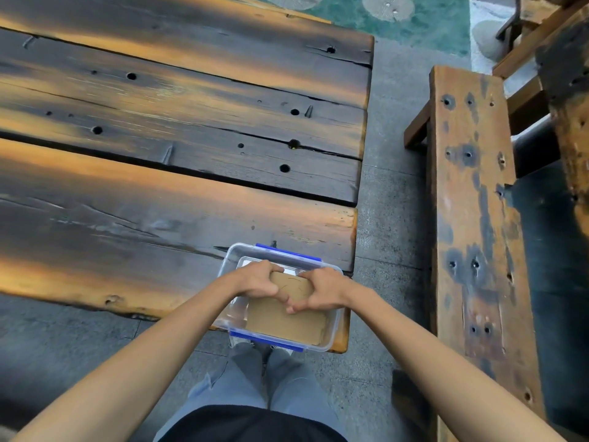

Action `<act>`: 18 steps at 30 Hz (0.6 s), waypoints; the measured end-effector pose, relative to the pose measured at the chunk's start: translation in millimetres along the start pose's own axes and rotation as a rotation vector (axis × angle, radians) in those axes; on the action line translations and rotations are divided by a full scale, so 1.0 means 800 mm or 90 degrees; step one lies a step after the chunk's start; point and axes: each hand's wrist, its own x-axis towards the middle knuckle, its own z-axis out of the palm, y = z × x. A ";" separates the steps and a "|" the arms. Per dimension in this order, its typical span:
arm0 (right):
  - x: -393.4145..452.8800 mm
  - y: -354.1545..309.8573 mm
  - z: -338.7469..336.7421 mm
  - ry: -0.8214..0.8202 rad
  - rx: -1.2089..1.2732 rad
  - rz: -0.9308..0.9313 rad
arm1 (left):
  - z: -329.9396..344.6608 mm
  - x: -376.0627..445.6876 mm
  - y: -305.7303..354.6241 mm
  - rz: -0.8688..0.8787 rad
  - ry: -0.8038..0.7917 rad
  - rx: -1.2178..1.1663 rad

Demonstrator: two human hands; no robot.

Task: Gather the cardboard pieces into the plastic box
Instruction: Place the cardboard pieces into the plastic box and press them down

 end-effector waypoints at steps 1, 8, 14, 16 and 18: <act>0.000 0.000 -0.001 -0.010 0.012 -0.001 | 0.000 0.001 -0.002 0.003 -0.001 -0.003; 0.005 -0.002 -0.002 -0.044 -0.011 -0.017 | -0.004 0.009 -0.009 0.023 -0.035 -0.002; 0.004 -0.001 -0.001 -0.041 -0.066 -0.032 | -0.007 0.014 -0.010 0.026 -0.043 0.038; 0.004 -0.002 0.000 -0.052 -0.080 -0.031 | -0.003 0.013 -0.008 0.034 -0.035 0.071; 0.003 -0.002 0.003 -0.066 -0.099 -0.029 | 0.000 0.012 -0.007 0.044 -0.033 0.086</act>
